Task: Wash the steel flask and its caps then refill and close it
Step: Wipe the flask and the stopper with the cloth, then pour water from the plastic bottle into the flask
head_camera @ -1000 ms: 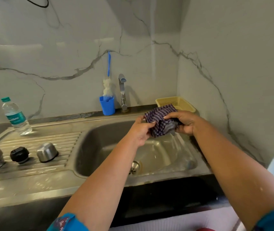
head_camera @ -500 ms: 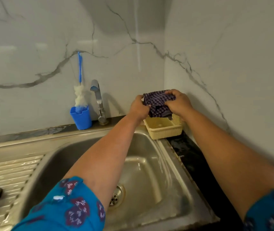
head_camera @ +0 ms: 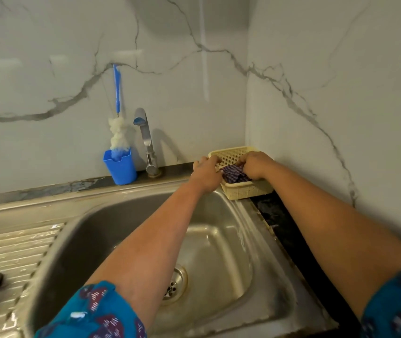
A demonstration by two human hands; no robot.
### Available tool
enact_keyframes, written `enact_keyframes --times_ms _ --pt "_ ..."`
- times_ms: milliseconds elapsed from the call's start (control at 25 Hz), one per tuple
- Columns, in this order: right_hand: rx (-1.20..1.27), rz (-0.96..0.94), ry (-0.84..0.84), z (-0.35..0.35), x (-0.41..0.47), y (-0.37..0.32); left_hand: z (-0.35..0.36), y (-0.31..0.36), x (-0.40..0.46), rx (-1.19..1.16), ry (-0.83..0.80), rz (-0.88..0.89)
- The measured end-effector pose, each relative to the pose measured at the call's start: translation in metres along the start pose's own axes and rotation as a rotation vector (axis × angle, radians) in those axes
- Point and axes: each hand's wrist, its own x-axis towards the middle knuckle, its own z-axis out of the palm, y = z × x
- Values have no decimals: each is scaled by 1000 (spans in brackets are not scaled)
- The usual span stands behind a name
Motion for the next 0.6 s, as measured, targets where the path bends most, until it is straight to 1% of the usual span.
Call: enact_keyframes --times_ms 40,120,240,360,440,560,600 --pt "125 15 67 -6 -7 -5 -6 1 -8 -28 32 -1" --pt "324 35 148 -18 -23 -18 -20 0 -26 -99 88 -25" --pt "462 27 186 -29 -55 -48 -44 -2 -64 -178 116 -69" --pt "503 -50 159 -31 -90 -92 -73 -12 -111 -240 139 -109" --pt "574 -87 148 -23 -114 -130 -97 -25 -148 -256 190 -123" --pt "921 -14 136 12 -153 -191 -128 -58 -216 -305 293 -146" --pt "984 7 101 31 -165 -214 -138 -76 -245 -282 302 -174"
